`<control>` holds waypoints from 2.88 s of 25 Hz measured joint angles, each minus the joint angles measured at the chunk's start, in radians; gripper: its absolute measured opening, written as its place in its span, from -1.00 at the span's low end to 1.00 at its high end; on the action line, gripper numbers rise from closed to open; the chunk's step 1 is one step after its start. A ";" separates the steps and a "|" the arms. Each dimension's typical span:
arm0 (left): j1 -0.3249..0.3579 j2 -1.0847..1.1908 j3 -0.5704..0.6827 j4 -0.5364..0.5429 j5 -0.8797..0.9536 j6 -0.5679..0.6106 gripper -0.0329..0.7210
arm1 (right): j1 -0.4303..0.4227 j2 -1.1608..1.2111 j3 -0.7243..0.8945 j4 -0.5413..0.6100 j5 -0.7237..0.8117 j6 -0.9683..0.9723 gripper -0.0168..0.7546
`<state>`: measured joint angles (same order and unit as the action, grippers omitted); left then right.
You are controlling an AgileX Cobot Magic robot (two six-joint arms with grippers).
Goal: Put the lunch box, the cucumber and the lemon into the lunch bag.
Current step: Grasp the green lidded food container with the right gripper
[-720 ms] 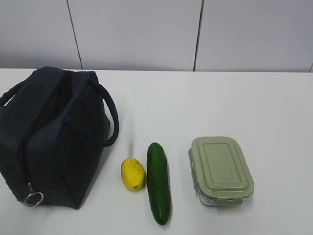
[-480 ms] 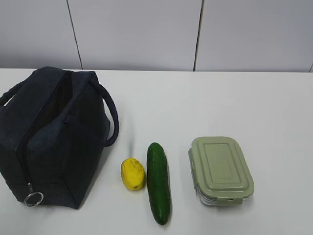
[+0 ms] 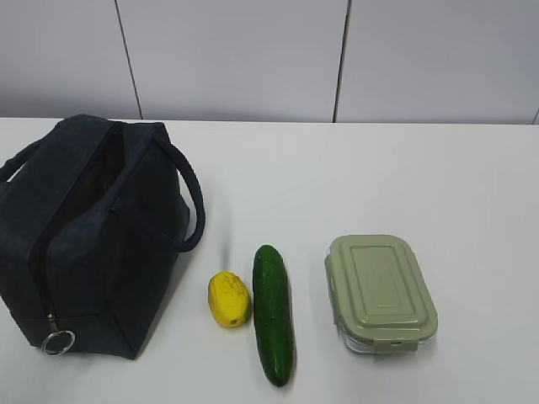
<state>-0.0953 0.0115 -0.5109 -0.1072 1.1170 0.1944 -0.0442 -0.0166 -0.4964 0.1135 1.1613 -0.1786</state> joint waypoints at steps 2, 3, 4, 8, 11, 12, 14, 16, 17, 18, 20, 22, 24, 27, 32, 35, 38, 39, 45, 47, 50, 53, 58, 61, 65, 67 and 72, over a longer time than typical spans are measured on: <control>0.000 0.000 0.000 0.000 0.000 0.000 -0.28 | 0.000 0.000 0.000 0.000 0.000 0.000 0.31; 0.000 0.000 0.000 0.000 0.000 0.000 -0.28 | 0.000 0.000 0.000 0.000 0.000 0.000 0.31; 0.000 0.000 0.000 0.000 0.000 0.000 -0.28 | 0.000 0.000 0.000 0.000 0.000 0.000 0.31; 0.000 0.000 0.000 0.000 0.000 0.000 -0.28 | 0.000 0.000 0.000 0.000 0.000 0.000 0.31; 0.000 0.000 0.000 0.000 0.000 0.000 -0.28 | 0.000 0.000 0.000 0.000 0.000 0.000 0.31; 0.000 0.000 0.000 0.000 0.000 0.000 -0.28 | 0.000 0.000 0.000 0.000 0.000 0.000 0.31; 0.000 0.000 0.000 0.000 0.000 0.000 -0.28 | 0.000 0.000 0.000 0.000 0.000 0.000 0.31; 0.000 0.000 0.000 0.000 0.000 0.000 -0.28 | 0.000 0.000 0.000 0.000 0.000 0.000 0.31; 0.000 0.000 0.000 0.000 0.000 0.000 -0.28 | 0.000 0.000 0.000 0.000 0.000 0.000 0.31; 0.000 0.000 0.000 0.000 0.000 0.000 -0.28 | 0.000 0.000 0.000 0.000 0.000 0.000 0.31; 0.000 0.000 0.000 0.000 0.000 0.000 -0.28 | 0.000 0.000 0.000 0.000 -0.002 0.000 0.31; 0.000 0.000 0.000 0.000 0.000 0.000 -0.28 | 0.000 0.000 0.000 0.000 -0.002 0.000 0.31; 0.000 0.000 0.000 0.000 0.000 0.000 -0.28 | 0.000 0.000 0.000 0.000 -0.002 0.000 0.31; 0.000 0.000 0.000 0.000 0.000 0.000 -0.28 | 0.000 0.000 0.000 0.002 -0.002 0.000 0.31; 0.000 0.000 0.000 0.000 0.000 0.000 -0.28 | 0.000 0.000 0.000 0.002 -0.002 0.000 0.31; 0.000 0.000 0.000 0.000 0.000 0.000 -0.28 | 0.000 0.000 0.000 0.002 -0.009 0.000 0.31; 0.000 0.000 0.000 0.000 0.000 0.000 -0.28 | 0.000 0.000 -0.002 0.014 -0.015 0.000 0.31; 0.000 0.000 0.000 0.000 0.000 0.000 -0.28 | 0.000 0.005 -0.004 0.023 -0.015 0.000 0.31; 0.000 0.000 0.000 0.000 0.000 0.000 -0.28 | 0.000 0.148 -0.011 0.159 -0.081 0.000 0.31; 0.000 0.000 0.000 0.000 0.000 0.000 -0.28 | 0.000 0.200 -0.011 0.221 -0.122 -0.008 0.31; 0.000 0.000 0.000 0.000 0.000 0.000 -0.28 | 0.000 0.285 -0.011 0.317 -0.160 -0.057 0.31; 0.000 0.000 0.000 0.000 0.000 0.000 -0.28 | 0.000 0.389 -0.011 0.371 -0.173 -0.091 0.31; 0.000 0.000 0.000 0.000 0.000 0.000 -0.28 | 0.000 0.545 -0.039 0.432 -0.182 -0.158 0.27; 0.000 0.000 0.000 0.000 0.000 0.000 -0.28 | 0.000 0.637 -0.059 0.541 -0.192 -0.244 0.27; 0.000 0.000 0.000 0.000 0.000 0.000 -0.28 | 0.000 0.778 -0.095 0.661 -0.193 -0.352 0.27; 0.000 0.000 0.000 0.000 0.000 0.000 -0.28 | 0.000 0.848 -0.116 0.698 -0.178 -0.405 0.27; 0.000 0.000 0.000 0.000 0.000 0.000 -0.28 | -0.021 1.016 -0.131 0.810 -0.145 -0.540 0.27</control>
<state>-0.0953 0.0115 -0.5109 -0.1072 1.1170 0.1944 -0.0649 0.9998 -0.6277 0.9232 1.0167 -0.7187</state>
